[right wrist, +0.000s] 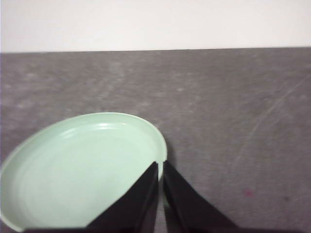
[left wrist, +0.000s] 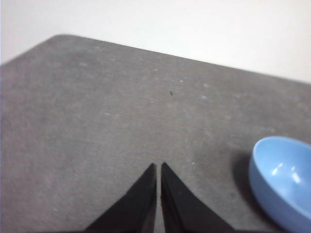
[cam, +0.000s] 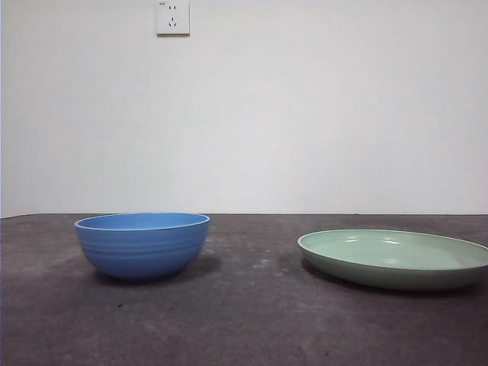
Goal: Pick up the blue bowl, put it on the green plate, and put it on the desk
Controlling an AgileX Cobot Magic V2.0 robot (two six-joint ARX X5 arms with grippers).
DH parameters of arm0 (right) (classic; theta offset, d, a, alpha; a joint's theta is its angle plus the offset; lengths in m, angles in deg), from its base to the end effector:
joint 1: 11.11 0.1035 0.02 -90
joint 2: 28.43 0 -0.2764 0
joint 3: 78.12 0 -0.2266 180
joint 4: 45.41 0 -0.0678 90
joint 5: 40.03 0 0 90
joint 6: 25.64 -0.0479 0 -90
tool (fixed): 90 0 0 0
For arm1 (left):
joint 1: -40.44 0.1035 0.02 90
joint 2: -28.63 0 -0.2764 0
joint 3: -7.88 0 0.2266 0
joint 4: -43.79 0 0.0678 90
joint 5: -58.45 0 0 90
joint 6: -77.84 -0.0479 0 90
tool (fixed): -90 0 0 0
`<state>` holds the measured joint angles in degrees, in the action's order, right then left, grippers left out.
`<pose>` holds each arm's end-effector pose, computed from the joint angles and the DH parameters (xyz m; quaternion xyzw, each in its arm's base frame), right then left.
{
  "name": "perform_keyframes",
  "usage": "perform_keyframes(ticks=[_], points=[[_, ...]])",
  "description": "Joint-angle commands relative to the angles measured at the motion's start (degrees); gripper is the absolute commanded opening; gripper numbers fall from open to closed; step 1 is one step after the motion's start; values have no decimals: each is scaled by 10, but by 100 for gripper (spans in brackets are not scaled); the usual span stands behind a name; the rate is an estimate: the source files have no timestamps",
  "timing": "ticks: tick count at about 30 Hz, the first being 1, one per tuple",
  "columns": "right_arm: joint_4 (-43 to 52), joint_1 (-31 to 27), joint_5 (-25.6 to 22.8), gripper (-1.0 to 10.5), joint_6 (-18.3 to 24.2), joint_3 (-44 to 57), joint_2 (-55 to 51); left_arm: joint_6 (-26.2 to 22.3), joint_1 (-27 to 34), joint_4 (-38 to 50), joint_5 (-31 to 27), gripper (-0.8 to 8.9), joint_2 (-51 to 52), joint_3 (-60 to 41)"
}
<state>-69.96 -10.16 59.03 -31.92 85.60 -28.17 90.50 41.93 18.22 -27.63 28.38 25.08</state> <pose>0.0751 0.0088 0.1502 0.0597 0.0788 0.0828 0.9916 0.0747 -0.0013 0.1534 -0.1134 0.0769 -0.0127 0.9905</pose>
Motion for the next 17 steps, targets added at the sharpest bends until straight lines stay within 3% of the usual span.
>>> perform_keyframes(ticks=[1, 10, 17], points=[[-2, 0, 1, 11, -60, 2, 0, 74, 1, -5, 0, 15, 0, -12], [1, 0, 6, 11, -129, 1, 0, 138, 1, -11, 15, 14, 0, -5], [-3, 0, 5, 11, -158, -36, 0, 144, 1, -31, 41, 15, -1, 46]])
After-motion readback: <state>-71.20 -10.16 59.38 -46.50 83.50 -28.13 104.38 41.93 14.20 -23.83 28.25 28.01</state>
